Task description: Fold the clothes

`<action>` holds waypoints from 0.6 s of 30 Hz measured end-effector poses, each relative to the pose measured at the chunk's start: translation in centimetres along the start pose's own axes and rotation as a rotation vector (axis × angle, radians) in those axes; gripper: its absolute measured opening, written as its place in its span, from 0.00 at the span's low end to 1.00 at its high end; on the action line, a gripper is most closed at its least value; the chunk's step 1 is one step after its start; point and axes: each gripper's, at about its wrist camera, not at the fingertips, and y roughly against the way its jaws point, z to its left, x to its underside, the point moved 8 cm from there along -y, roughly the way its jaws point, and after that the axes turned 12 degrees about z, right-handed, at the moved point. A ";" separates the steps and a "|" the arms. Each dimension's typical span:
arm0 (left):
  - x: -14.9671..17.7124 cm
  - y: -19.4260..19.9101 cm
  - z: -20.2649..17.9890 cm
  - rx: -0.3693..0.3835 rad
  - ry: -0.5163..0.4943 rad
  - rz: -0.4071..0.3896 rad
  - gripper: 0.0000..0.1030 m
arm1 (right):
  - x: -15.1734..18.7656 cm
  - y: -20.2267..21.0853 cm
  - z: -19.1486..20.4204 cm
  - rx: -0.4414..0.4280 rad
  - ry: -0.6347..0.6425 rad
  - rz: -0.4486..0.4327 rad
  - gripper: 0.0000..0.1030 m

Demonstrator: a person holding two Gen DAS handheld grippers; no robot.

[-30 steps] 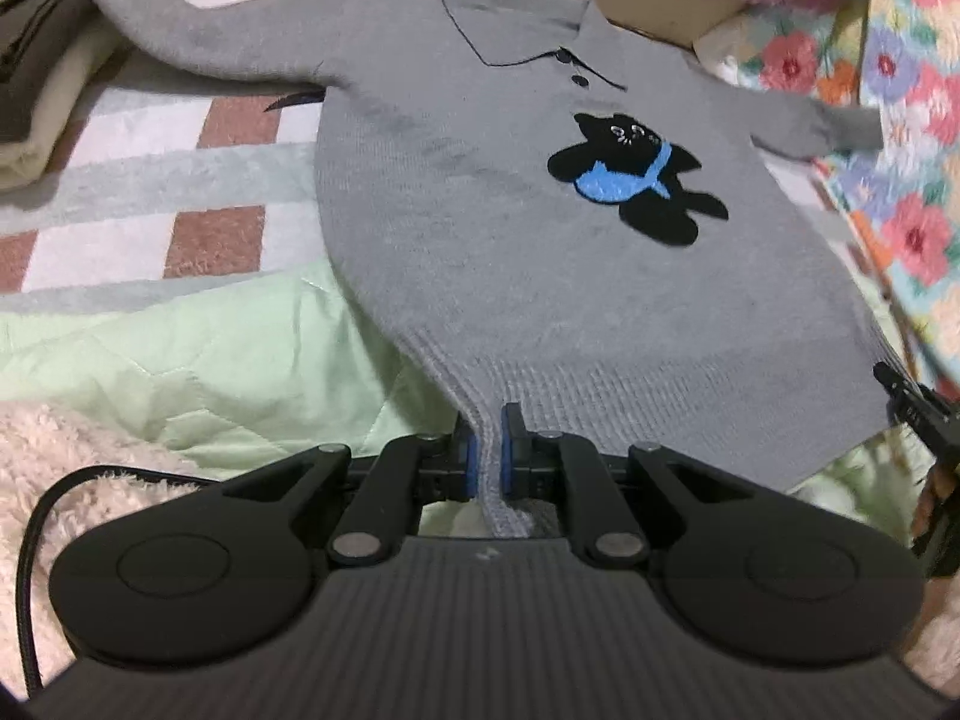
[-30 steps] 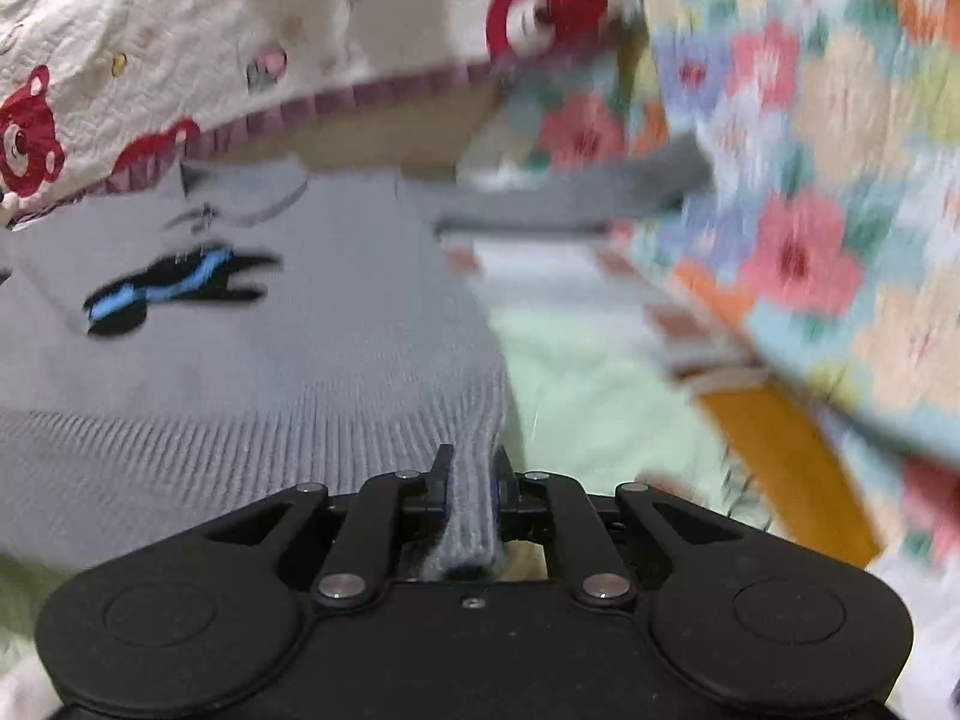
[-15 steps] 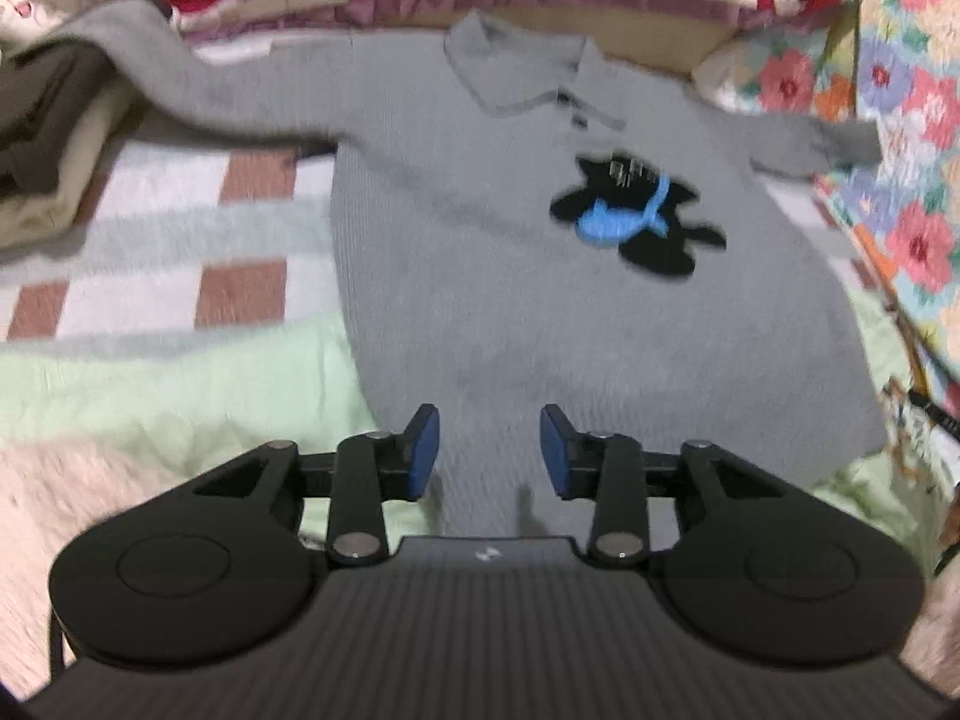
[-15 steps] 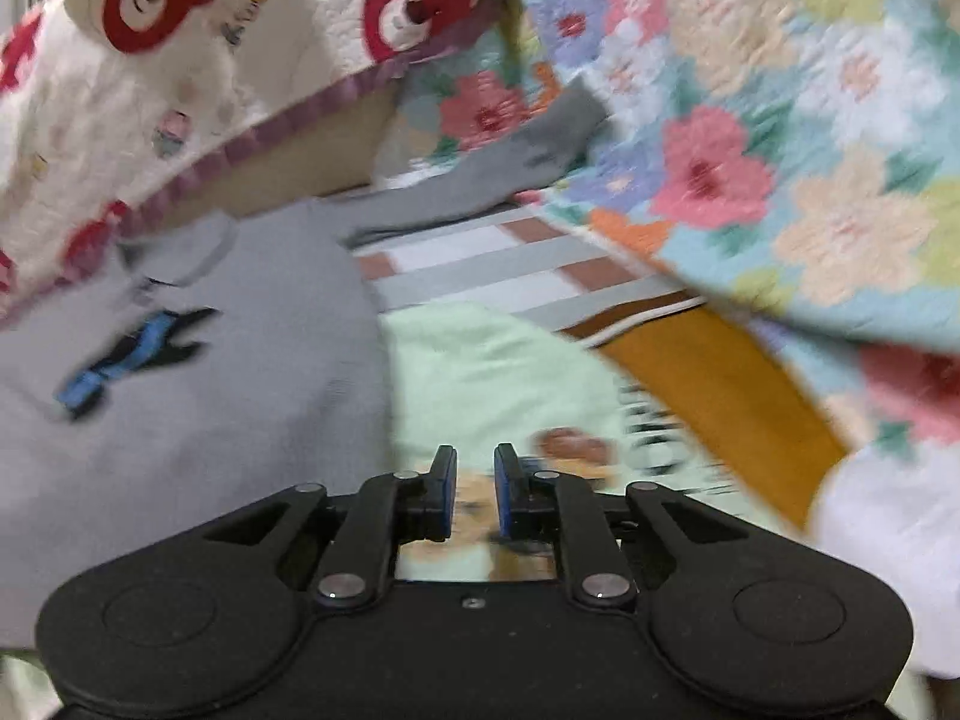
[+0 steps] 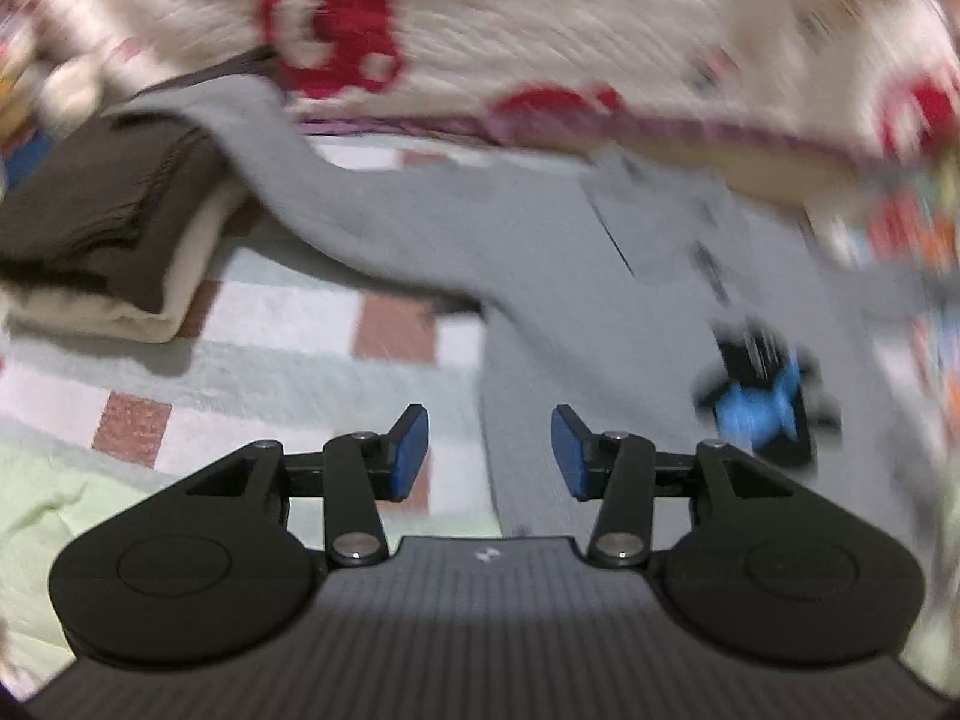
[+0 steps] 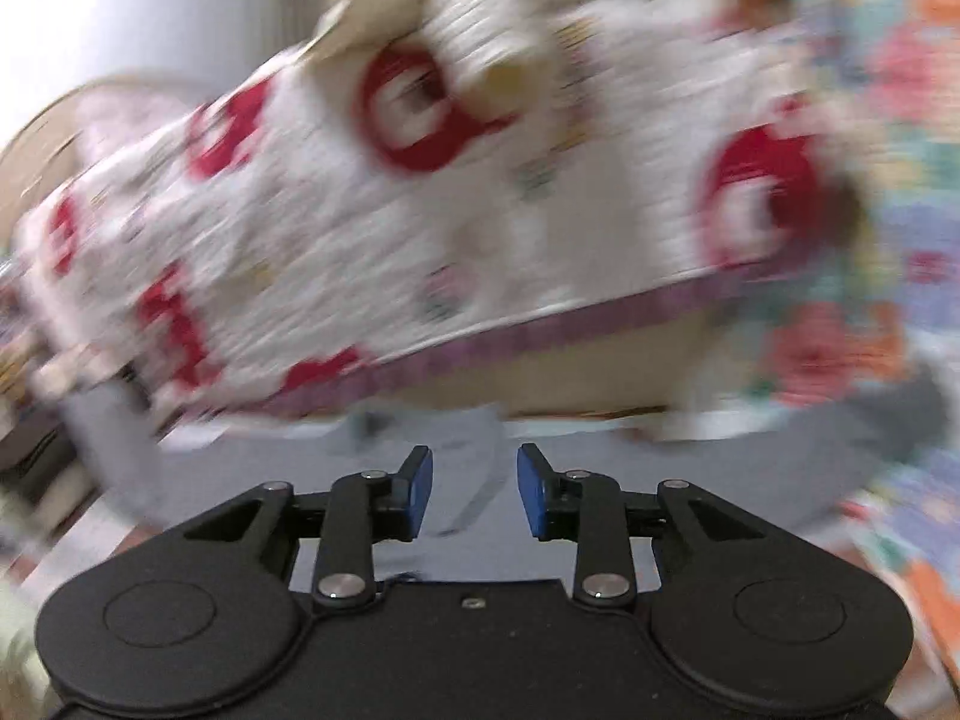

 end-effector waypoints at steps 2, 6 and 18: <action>-2.5 -1.1 1.8 -0.014 0.081 -0.036 0.43 | -2.5 -2.4 1.3 -0.030 0.079 0.030 0.38; -7.9 -3.2 5.2 -0.148 0.159 -0.167 0.45 | -7.2 -6.7 3.4 -0.083 0.137 0.126 0.39; -14.7 -10.1 13.4 -0.214 0.423 -0.345 0.53 | -8.3 -14.4 6.4 -0.083 0.096 0.221 0.50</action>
